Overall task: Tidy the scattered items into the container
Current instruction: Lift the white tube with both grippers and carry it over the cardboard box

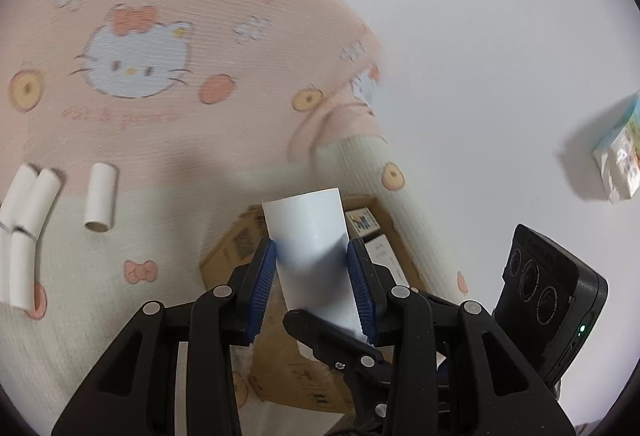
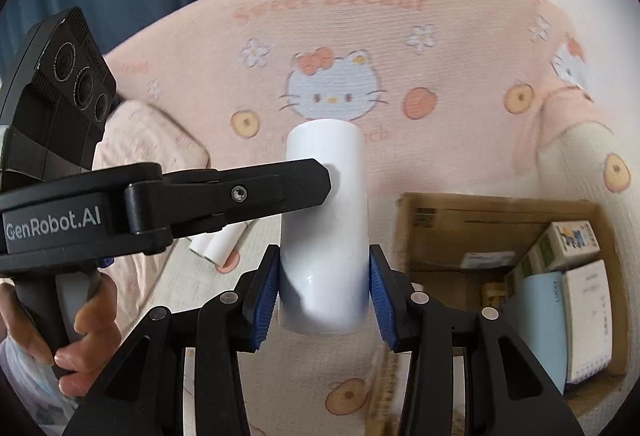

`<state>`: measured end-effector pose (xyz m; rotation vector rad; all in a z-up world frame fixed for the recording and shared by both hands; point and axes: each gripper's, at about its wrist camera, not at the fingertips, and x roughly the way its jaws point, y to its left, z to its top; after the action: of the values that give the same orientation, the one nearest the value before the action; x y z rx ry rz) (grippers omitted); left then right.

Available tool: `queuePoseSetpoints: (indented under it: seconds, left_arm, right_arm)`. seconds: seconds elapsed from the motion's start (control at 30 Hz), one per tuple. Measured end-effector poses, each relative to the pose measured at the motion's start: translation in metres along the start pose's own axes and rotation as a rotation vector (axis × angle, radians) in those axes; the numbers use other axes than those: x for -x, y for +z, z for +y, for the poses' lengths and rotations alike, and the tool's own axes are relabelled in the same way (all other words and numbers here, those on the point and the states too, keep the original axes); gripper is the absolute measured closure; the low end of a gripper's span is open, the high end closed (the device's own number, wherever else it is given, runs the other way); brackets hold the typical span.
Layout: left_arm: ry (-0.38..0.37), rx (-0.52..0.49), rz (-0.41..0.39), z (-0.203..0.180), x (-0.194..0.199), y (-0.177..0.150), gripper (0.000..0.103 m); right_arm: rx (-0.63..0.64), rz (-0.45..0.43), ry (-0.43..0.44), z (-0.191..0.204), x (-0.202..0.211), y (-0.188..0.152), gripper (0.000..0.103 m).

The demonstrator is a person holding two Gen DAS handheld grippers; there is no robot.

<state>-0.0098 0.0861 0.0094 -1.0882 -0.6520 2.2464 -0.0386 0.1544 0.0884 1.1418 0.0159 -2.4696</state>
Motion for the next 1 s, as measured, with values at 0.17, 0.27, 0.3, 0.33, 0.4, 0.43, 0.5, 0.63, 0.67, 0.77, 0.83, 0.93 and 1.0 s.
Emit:
queuePoseSetpoints:
  seconds: [0.17,0.27,0.3,0.33,0.4,0.43,0.5,0.63,0.67,0.77,0.83,0.93,1.0]
  left_arm:
    - [0.022,-0.082,0.061,-0.033,-0.024,0.021,0.062]
    - [0.020,-0.106,0.092,-0.046,-0.041,0.026,0.062]
    - [0.019,-0.111,0.103,-0.047,-0.047,0.027,0.061]
    - [0.022,-0.118,0.119,-0.050,-0.056,0.027,0.061]
    - [0.025,-0.117,0.143,-0.052,-0.069,0.027,0.061]
    - [0.026,-0.114,0.163,-0.053,-0.079,0.027,0.061]
    - [0.021,-0.111,0.195,-0.051,-0.094,0.028,0.061]
    - [0.012,-0.110,0.263,-0.044,-0.128,0.025,0.061]
    - [0.010,-0.106,0.275,-0.041,-0.134,0.025,0.061]
    - [0.010,-0.088,0.326,-0.034,-0.156,0.021,0.061]
    - [0.021,-0.087,0.356,-0.030,-0.170,0.018,0.061]
    - [0.049,-0.091,0.389,-0.027,-0.187,0.013,0.061]
    - [0.076,-0.088,0.428,-0.024,-0.202,0.012,0.061]
  right_arm:
    - [-0.058,0.015,0.015,-0.035,0.008,0.010,0.063]
    - [-0.074,0.014,0.017,-0.051,0.011,0.009,0.063]
    - [-0.079,0.015,0.017,-0.058,0.012,0.007,0.063]
    - [-0.083,0.019,0.015,-0.062,0.011,0.006,0.063]
    - [-0.105,0.041,0.013,-0.074,0.007,0.003,0.063]
    - [-0.123,0.059,0.013,-0.081,0.004,0.003,0.063]
    - [-0.175,0.100,0.020,-0.098,-0.004,0.000,0.063]
    - [-0.268,0.175,0.046,-0.129,-0.019,-0.007,0.063]
    - [-0.292,0.194,0.058,-0.135,-0.023,-0.009,0.063]
    - [-0.347,0.244,0.076,-0.154,-0.036,-0.015,0.063]
    - [-0.360,0.288,0.068,-0.161,-0.047,-0.020,0.063]
    - [-0.385,0.338,0.063,-0.172,-0.063,-0.026,0.063]
    - [-0.405,0.370,0.065,-0.180,-0.074,-0.030,0.063]
